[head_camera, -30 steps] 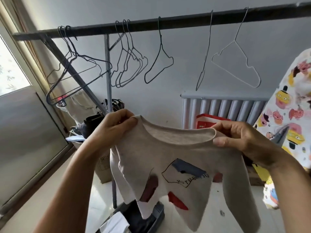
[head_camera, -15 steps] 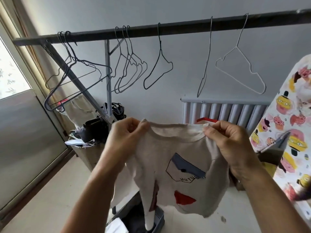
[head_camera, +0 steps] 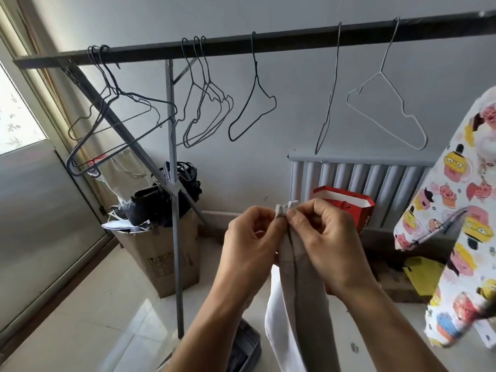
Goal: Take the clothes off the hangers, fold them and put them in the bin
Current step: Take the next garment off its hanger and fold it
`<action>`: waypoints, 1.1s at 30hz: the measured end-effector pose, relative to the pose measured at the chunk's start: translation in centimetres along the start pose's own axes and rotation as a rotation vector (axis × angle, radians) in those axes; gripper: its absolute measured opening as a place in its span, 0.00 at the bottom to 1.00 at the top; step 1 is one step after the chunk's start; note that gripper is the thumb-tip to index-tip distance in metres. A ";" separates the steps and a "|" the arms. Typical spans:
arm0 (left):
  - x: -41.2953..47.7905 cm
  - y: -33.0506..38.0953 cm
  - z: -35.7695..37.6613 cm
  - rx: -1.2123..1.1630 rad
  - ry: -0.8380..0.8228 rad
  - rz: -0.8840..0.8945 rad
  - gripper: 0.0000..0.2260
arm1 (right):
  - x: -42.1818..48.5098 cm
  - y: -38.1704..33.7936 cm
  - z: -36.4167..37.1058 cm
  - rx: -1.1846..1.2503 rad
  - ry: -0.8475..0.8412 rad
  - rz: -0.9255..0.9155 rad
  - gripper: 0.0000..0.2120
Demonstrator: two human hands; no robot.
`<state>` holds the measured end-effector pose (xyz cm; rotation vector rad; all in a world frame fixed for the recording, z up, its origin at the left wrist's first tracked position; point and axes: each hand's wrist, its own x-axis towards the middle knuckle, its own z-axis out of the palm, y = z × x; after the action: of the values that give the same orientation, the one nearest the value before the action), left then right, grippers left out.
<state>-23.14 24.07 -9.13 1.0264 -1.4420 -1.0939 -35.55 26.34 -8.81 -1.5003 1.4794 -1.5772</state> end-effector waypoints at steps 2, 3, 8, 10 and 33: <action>-0.4 0.5 0.1 -0.062 -0.033 -0.018 0.06 | -0.1 -0.1 0.1 -0.033 -0.016 -0.008 0.07; -0.6 0.7 0.1 -0.095 -0.054 -0.030 0.08 | -0.3 -0.2 0.1 -0.034 -0.037 -0.003 0.09; -1.6 1.5 0.0 -0.235 -0.148 -0.059 0.16 | -0.4 -0.3 -0.1 -0.048 -0.122 0.025 0.08; -1.6 1.3 -0.5 -0.214 -0.155 -0.047 0.15 | -0.3 -0.3 -0.7 -0.040 -0.124 0.005 0.03; 4.0 2.5 -2.8 -0.117 -0.126 0.128 0.16 | 1.0 -1.8 -3.3 0.231 -0.123 -0.042 0.10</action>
<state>-20.99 20.44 -5.64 0.7840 -1.5037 -1.1515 -38.29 27.14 -6.18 -1.4739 1.1623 -1.5887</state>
